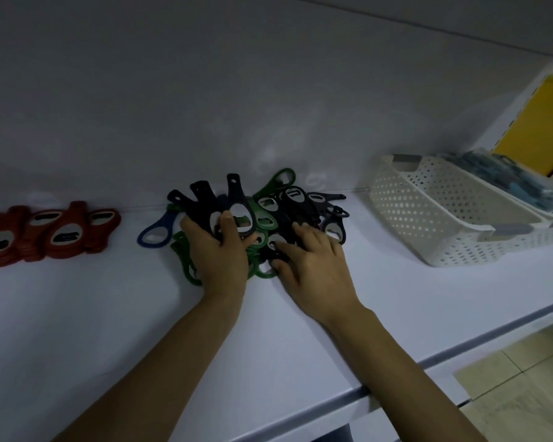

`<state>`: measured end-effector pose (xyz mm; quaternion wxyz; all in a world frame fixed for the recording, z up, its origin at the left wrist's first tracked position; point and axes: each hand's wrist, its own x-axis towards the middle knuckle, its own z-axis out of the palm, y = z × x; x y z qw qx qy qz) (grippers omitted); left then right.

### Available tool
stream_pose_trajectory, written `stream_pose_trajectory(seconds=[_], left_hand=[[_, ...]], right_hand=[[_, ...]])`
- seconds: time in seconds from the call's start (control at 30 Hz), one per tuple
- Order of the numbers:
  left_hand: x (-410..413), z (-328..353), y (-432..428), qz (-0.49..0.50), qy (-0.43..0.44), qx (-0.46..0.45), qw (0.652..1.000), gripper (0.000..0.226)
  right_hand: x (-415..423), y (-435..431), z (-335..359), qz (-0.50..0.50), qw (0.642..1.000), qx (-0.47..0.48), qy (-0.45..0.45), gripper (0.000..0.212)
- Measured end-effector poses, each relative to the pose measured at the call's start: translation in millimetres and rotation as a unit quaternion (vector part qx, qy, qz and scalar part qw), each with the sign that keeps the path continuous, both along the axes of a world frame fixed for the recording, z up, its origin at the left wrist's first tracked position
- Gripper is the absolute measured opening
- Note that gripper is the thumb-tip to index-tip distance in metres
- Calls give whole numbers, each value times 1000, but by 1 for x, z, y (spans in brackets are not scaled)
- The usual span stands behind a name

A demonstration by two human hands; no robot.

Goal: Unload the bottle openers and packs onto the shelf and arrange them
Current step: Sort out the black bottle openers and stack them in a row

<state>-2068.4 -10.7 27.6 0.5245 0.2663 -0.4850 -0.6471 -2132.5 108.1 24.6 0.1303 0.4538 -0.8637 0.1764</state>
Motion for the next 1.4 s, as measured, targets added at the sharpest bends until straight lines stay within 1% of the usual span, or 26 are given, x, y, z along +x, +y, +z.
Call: stream_pose_trajectory(seconds=[0.07,0.13,0.2,0.23,0.3,0.37,0.4,0.43,0.47,0.53,0.6,0.67,0.73,0.83,0.87,0.93,0.97,1.0,1.03,1.07,1.1,1.13,1.2,1.27,1.33,1.4], left_hand=[[0,0,0,-10,13,21,1000,45],[-1,1,1,-10,15,14,1000,38],[-1,0,1,-11,13,-1,1000,26],[-2,0,2,-12,10,-11,1000,24],[-2,0,5,-17,-8,-39,999,26],[-2,0,9,-47,-20,-59,997,25],[-2,0,11,-68,-26,-70,995,22],[-3,0,12,-83,-34,-85,992,20],[-3,-1,14,-95,-42,-101,990,21],[-2,0,17,-114,-54,-128,984,25],[-1,1,20,-128,-65,-162,976,28],[0,2,20,-131,-69,-193,970,23],[2,4,19,-132,-67,-182,972,23],[2,6,17,-143,-74,-139,977,32],[2,6,17,-143,-79,-135,977,35],[1,6,17,-139,-76,-125,979,38],[1,6,17,-140,-72,-128,979,38],[2,6,18,-139,-68,-150,977,36],[2,5,19,-137,-69,-193,969,34],[3,4,22,-141,-81,-249,955,34],[4,3,25,-158,-105,-305,933,34],[5,2,30,-178,-138,-355,907,34],[7,-2,36,-191,-203,-439,854,38],[6,-5,36,-172,-254,-496,813,42],[5,-5,36,-162,-283,-533,781,43],[5,-5,36,-156,-297,-540,772,45]], right_hand=[[0,1,1,1,1000,-12,12,29],[2,1,4,1,998,-39,42,19],[4,2,7,-4,995,-89,49,14],[4,3,9,-12,991,-131,33,14],[3,6,10,-37,972,-230,-35,16],[1,9,12,-61,938,-324,-109,16],[0,10,13,-64,920,-366,-124,16],[0,12,15,-60,907,-399,-119,16],[0,13,16,-50,902,-416,-99,16],[1,11,16,-6,910,-412,-49,19],[4,7,13,46,931,-363,-6,21],[7,3,9,86,945,-315,8,23],[6,3,7,118,950,-288,9,24],[4,4,7,148,956,-253,20,25],[4,4,7,150,955,-255,3,26],[4,4,10,120,943,-303,-69,24],[5,5,11,85,929,-339,-119,22],[5,6,13,52,913,-366,-174,24],[5,7,16,34,895,-378,-233,33],[4,9,17,38,879,-378,-290,45],[2,10,18,55,865,-372,-332,52],[2,11,18,73,858,-364,-355,50],[3,11,18,87,858,-360,-355,32],[3,13,18,88,857,-378,-339,18],[3,14,16,89,861,-379,-329,16],[4,14,15,82,867,-371,-321,20]])
